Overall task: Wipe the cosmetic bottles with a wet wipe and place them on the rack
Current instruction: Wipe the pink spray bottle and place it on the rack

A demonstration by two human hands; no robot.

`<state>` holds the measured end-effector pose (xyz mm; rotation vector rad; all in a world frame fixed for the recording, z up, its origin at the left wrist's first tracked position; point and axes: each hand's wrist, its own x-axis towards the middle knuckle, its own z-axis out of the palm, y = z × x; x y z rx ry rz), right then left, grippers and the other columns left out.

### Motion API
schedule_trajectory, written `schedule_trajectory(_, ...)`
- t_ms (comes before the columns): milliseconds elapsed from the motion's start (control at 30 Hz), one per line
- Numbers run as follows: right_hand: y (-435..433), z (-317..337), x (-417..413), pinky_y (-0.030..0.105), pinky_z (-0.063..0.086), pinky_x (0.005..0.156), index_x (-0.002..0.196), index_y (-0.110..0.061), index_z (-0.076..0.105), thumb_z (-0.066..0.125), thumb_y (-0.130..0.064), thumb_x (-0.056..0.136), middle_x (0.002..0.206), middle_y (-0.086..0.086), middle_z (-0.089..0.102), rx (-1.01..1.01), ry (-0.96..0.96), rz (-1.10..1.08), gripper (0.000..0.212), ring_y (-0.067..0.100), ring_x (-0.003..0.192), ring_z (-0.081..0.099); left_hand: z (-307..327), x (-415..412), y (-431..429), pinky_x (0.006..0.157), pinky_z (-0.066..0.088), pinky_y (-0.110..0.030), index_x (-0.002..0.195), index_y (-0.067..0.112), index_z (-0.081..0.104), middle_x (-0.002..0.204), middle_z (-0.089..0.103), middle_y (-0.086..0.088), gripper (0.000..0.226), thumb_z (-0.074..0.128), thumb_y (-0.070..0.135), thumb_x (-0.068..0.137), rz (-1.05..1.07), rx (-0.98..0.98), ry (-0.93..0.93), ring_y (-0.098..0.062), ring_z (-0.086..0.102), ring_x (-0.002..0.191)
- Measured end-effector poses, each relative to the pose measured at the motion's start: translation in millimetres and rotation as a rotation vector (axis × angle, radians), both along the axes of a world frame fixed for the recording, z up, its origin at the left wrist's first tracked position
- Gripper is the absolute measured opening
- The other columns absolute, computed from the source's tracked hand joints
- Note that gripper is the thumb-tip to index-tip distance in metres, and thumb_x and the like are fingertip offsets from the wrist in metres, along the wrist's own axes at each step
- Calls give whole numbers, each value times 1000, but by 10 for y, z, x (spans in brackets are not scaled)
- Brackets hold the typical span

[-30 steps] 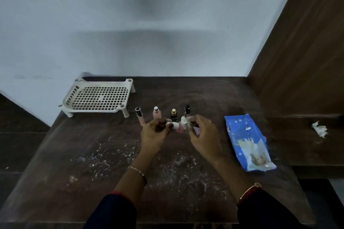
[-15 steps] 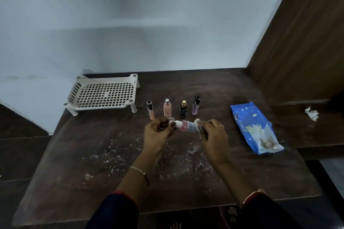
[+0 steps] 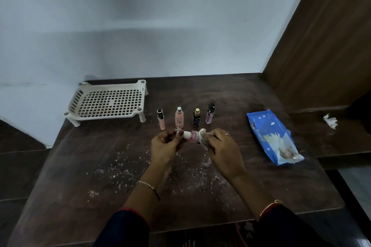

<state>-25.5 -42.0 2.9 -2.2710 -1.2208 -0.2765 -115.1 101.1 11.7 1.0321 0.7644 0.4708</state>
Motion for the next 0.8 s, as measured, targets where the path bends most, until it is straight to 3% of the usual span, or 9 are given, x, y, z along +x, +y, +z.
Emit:
schedule_trajectory(233,151,22,-78,28,46,60,113,-14,66,57,-25,92,89,0,61,14,-17,21,25,16,81,54,24,14,-29,65,57,-20,100,-5,64,88,69,-18,17,63,2,85,10,-6,24,-20,67,75)
schedule_trajectory(433,14,-53,82,26,43,60,98,-11,68,64,-22,86,87,1,59,-19,-12,-22,17,17,78,55,44,-10,-6,60,55,-16,98,-1,64,87,68,-14,13,60,3,87,-9,-17,37,-12,69,68)
schedule_trajectory(533,-57,-64,113,23,38,60,93,-11,67,65,-21,86,85,1,59,-6,-11,-52,13,15,76,52,47,-13,13,63,57,-18,97,0,64,89,68,-15,11,61,2,86,0,-51,31,-16,68,72)
schedule_trajectory(800,-2,-72,95,27,42,59,97,-11,67,58,-26,88,86,2,58,-15,-10,-41,20,17,77,53,48,33,18,64,57,-19,93,3,66,87,69,-13,8,63,5,86,2,-38,70,-18,67,75)
